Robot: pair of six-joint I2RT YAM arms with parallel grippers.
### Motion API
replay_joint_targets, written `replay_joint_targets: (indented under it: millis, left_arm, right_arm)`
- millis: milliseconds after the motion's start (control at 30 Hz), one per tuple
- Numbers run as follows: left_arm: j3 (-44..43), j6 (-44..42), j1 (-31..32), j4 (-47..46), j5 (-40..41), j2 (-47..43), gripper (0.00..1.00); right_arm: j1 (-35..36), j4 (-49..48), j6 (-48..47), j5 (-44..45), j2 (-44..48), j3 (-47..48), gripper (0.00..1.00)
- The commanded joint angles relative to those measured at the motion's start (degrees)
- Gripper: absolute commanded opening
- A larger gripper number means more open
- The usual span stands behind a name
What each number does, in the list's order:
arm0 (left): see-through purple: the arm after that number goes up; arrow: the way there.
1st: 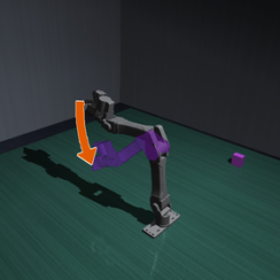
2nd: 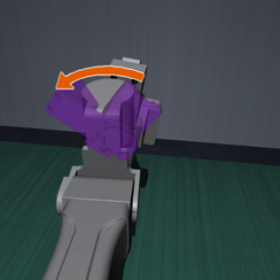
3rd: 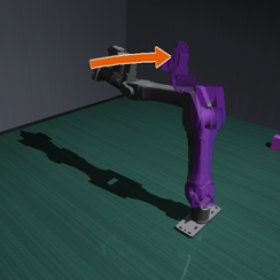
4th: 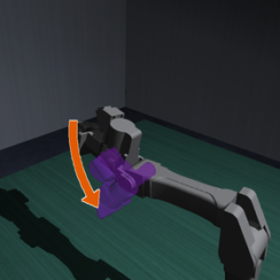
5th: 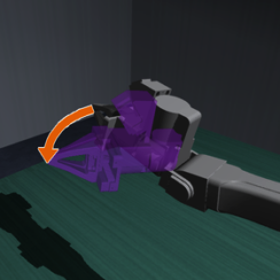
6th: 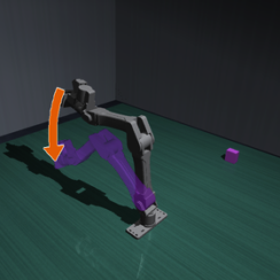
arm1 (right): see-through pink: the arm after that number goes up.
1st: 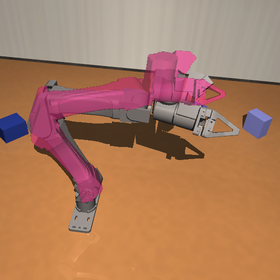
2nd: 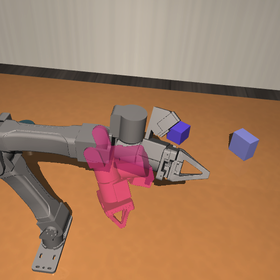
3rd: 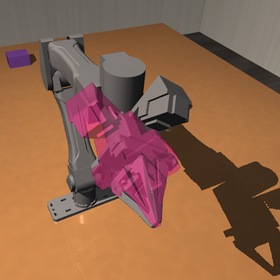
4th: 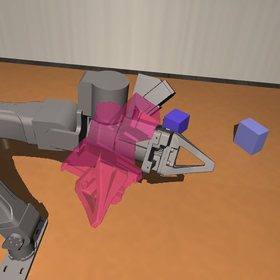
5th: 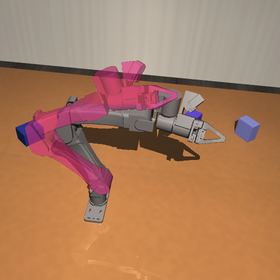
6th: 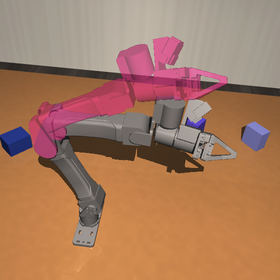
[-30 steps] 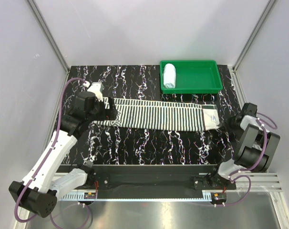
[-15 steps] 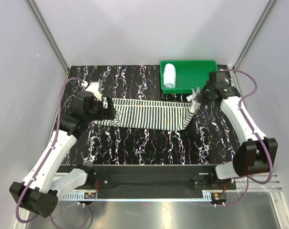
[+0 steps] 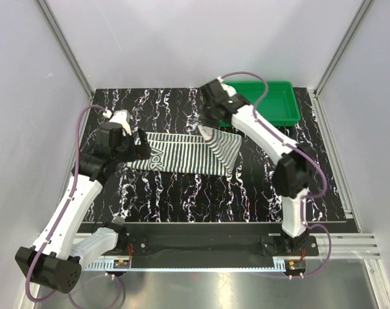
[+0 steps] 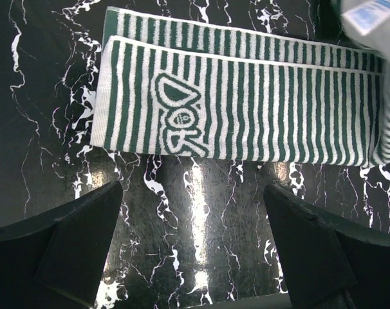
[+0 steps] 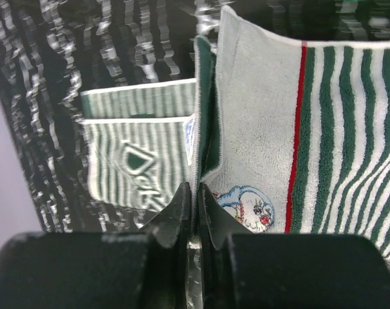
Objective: Roll the towels
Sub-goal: Fold the towel
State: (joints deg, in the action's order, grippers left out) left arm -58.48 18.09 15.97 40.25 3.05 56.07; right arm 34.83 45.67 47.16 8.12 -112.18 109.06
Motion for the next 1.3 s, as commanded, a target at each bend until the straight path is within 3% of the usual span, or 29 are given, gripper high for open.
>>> replay_joint_targets:
  millis: [0,333,667,867,1000,1133,1267]
  left_arm:
    - [-0.06,0.81,-0.85,-1.40,1.69,-0.44,0.99]
    - [-2.52,0.19,-2.61,2.47,7.67,-3.77,0.99]
    - [1.79,1.95,-6.38,0.45,12.42,-9.49,0.99]
    - [1.61,2.22,-7.70,0.88,12.07,-8.53,0.99]
    - [1.70,2.22,-8.06,0.80,12.07,-8.53,0.99]
    - [1.79,2.30,-8.23,0.88,12.51,-8.53,0.99]
    - [1.70,2.39,-8.49,0.97,12.86,-8.44,0.99]
  right_arm:
    - [4.54,0.39,2.94,3.22,-6.18,10.28,0.00]
    - [12.28,-8.13,5.31,1.21,-16.66,20.06,0.00]
    - [17.64,-28.60,4.00,-1.44,-15.61,8.73,0.00]
    - [18.25,-32.66,4.43,-4.51,-18.77,8.10,0.00]
    - [18.96,-36.60,5.49,-3.73,-18.96,6.62,0.00]
    - [19.49,-45.05,6.46,-0.13,-15.18,-1.11,0.00]
    - [20.28,-47.52,3.22,-2.39,-18.14,3.52,0.00]
